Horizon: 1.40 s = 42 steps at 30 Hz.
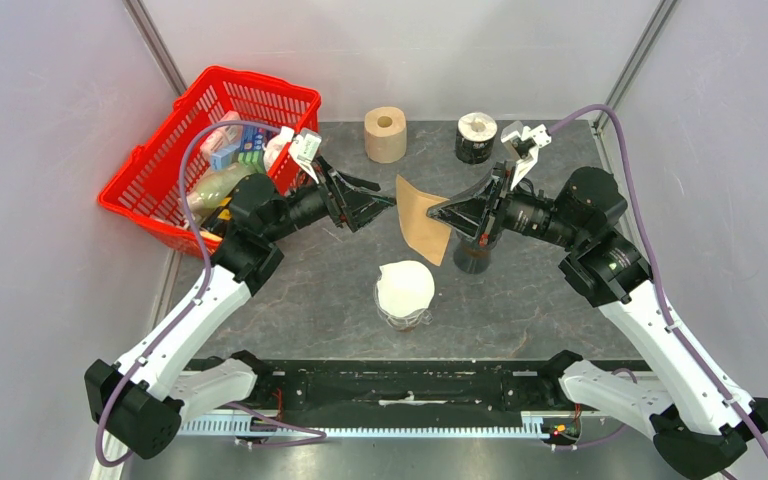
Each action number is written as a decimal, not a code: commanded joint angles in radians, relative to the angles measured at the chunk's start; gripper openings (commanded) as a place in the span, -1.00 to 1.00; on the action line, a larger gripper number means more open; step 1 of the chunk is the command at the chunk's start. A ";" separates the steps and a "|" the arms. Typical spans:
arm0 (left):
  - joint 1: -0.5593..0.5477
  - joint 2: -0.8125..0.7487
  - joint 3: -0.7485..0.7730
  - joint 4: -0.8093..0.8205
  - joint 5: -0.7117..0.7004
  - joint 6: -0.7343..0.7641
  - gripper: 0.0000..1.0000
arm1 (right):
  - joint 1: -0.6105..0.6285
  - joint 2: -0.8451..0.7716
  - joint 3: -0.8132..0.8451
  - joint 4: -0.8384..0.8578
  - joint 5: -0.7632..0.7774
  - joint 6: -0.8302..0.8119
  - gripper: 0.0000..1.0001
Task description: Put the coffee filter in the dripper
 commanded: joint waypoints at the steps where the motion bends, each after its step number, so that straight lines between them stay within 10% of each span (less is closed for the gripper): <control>1: 0.006 -0.001 0.004 0.039 0.033 -0.028 0.65 | 0.000 -0.002 -0.002 0.051 -0.020 0.013 -1.00; 42: 0.006 -0.037 -0.025 0.078 0.076 -0.039 0.64 | -0.001 0.007 0.009 -0.062 0.203 -0.058 -1.00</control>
